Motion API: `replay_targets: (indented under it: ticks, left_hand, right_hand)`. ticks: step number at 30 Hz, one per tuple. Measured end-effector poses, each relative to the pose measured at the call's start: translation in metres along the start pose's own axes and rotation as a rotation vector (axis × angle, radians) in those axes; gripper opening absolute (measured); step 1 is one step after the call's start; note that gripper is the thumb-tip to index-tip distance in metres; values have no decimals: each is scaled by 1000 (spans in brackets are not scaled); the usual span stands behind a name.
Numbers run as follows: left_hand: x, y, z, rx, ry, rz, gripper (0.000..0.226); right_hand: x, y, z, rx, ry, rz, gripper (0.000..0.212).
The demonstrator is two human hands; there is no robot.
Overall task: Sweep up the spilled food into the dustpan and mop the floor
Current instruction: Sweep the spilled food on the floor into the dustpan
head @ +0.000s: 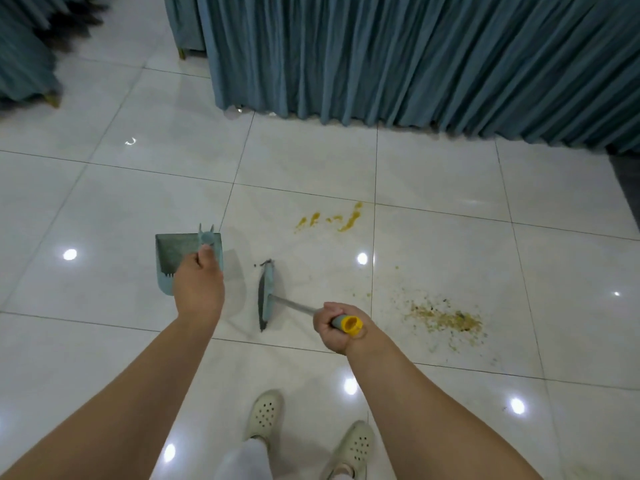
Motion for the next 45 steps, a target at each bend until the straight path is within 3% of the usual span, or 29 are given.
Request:
replay_targets:
  ticks: [5, 9, 15, 22, 30, 39, 45]
  left_hand:
    - [48, 19, -53, 14, -27, 41, 47]
    - [86, 30, -94, 72, -43, 70, 39]
    - [141, 54, -150, 57, -74, 48, 41]
    - [176, 74, -185, 38, -68, 16, 45]
    - [157, 84, -167, 83, -12, 39, 44]
    - [83, 86, -134, 88, 42, 79, 42]
    - [29, 81, -127, 64, 46, 85, 40]
  right_hand:
    - [33, -77, 47, -105, 16, 42, 6]
    - [64, -131, 79, -187, -15, 83, 15]
    - [123, -206, 136, -290, -17, 199, 12]
    - [158, -260, 177, -273, -1, 299, 20]
    - [154, -242, 134, -111, -44, 193, 12]
    - [77, -162, 36, -31, -56, -29, 12]
    - [32, -143, -12, -47, -32, -53, 7]
Point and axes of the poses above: each hand's wrist, its own x-axis away from the middle knuckle, its own z-axis out of the back of the hand, y = z × x, the point moved 7 cm from there along -x, towards the middle knuckle
